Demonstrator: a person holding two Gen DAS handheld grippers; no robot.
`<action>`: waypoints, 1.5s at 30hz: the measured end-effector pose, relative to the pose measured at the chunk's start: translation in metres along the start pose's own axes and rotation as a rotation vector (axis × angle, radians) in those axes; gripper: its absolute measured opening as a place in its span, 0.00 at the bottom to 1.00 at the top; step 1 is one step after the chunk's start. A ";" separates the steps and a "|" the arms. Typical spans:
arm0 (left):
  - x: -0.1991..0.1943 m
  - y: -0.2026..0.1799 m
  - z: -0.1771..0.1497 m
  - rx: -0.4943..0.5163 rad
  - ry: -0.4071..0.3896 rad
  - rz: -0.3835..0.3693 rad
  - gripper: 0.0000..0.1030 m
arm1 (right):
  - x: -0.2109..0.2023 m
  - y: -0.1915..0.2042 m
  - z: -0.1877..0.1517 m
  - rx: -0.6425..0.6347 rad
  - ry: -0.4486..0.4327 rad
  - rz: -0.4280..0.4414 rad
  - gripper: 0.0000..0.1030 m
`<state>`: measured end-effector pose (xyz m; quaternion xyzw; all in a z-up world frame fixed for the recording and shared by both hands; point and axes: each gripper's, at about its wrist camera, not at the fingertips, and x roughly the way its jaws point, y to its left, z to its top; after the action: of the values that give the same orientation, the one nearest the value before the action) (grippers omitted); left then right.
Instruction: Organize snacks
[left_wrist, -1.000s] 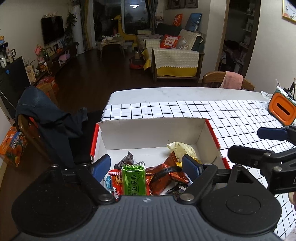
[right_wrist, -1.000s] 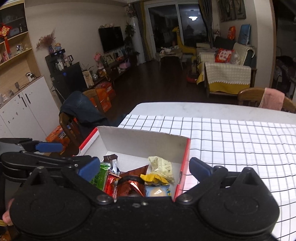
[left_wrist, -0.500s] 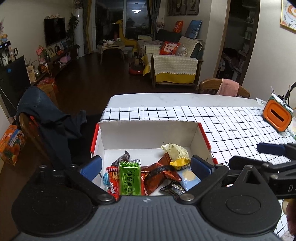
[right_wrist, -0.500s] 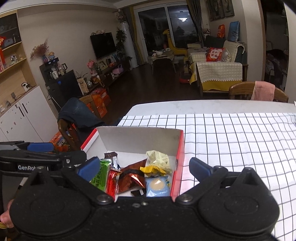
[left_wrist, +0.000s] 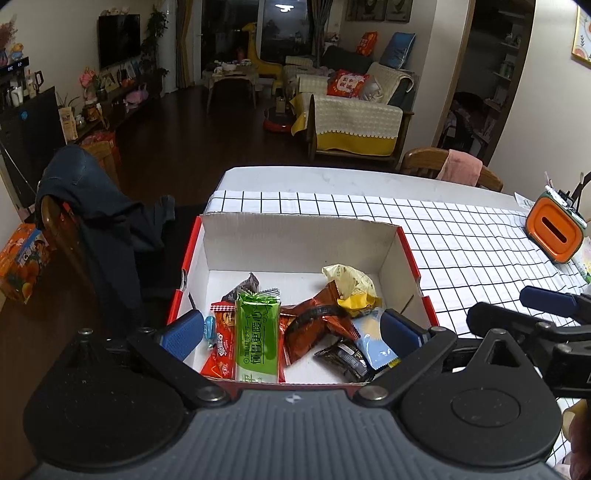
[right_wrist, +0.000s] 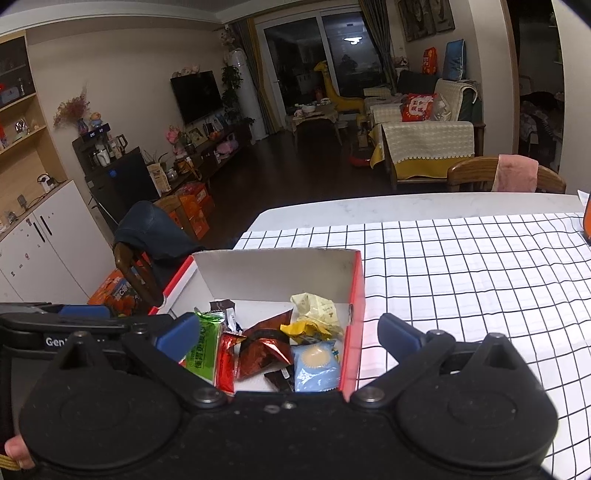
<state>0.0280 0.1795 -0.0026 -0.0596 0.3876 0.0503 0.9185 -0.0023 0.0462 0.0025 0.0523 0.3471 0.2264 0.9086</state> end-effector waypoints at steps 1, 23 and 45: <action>-0.001 0.000 0.000 0.000 -0.003 0.004 0.99 | 0.000 0.000 0.000 0.000 0.001 0.001 1.00; -0.004 -0.002 -0.002 -0.008 0.007 0.006 0.99 | -0.003 0.002 0.002 0.020 -0.002 0.002 1.00; 0.000 -0.006 -0.006 -0.004 0.026 -0.007 0.99 | 0.001 -0.003 -0.002 0.060 0.008 -0.003 1.00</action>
<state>0.0241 0.1730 -0.0066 -0.0636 0.3990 0.0469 0.9135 -0.0015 0.0438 -0.0003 0.0779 0.3576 0.2145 0.9055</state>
